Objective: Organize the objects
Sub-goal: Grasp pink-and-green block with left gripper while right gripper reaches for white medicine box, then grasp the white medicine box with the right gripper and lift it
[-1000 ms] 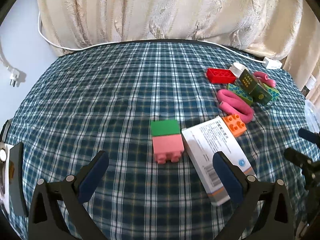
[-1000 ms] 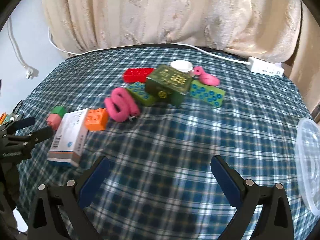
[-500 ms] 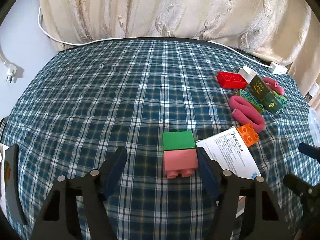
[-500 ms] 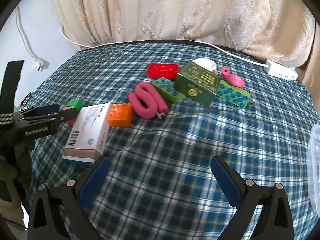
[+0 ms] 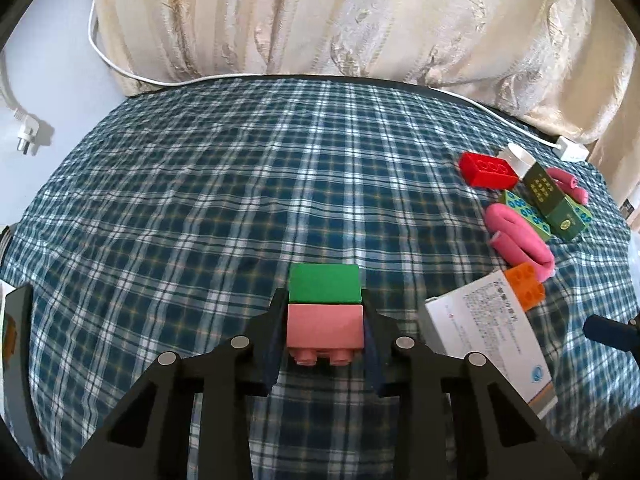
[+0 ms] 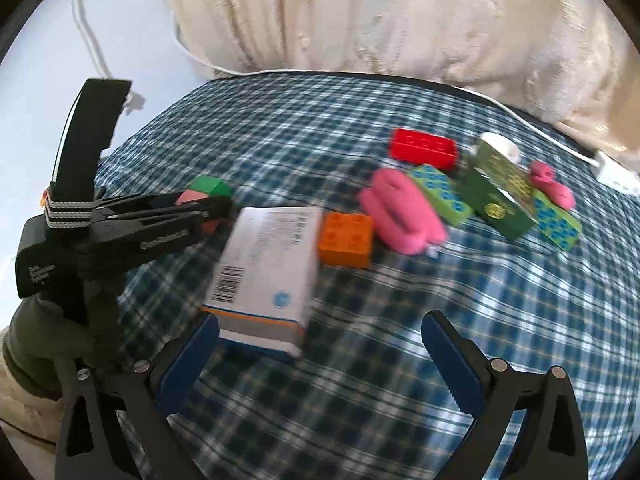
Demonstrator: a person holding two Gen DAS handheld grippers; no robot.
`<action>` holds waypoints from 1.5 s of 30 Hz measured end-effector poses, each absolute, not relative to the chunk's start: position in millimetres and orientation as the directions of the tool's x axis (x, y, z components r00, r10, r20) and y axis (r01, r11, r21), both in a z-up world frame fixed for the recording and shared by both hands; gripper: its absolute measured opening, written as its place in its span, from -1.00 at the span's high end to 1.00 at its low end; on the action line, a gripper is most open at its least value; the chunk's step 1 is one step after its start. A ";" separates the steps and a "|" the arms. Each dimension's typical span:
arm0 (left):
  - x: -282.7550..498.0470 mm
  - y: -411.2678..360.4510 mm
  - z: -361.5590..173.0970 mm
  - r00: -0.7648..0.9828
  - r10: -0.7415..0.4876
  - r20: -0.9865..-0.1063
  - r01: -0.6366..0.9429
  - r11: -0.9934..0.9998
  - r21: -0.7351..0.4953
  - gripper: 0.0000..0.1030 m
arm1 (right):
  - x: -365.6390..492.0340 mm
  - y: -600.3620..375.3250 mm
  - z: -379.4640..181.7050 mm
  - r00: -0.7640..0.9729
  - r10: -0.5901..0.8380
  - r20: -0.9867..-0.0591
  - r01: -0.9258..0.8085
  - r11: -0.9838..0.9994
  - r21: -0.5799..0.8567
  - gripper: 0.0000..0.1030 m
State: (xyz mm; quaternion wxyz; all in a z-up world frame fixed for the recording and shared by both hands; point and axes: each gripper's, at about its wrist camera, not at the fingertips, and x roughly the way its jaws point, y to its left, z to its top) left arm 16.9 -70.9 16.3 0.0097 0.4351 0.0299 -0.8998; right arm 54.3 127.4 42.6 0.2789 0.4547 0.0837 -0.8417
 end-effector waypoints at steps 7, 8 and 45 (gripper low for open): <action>19.7 -80.6 16.3 -0.636 -0.003 -0.772 0.064 -0.997 -0.049 0.34 | 54.7 97.1 33.1 -0.433 -0.360 -0.826 0.576 -0.816 0.054 -1.00; 19.7 -81.5 16.3 -0.637 0.000 -0.771 0.065 -0.996 -0.054 0.34 | 54.0 94.0 32.0 -0.437 -0.353 -0.827 0.575 -0.817 0.045 -1.00; 20.9 -82.5 19.6 -0.656 -0.007 -0.755 0.079 -0.995 -0.059 0.34 | 66.2 120.8 43.7 -0.518 -0.387 -0.763 0.503 -0.859 0.095 -0.30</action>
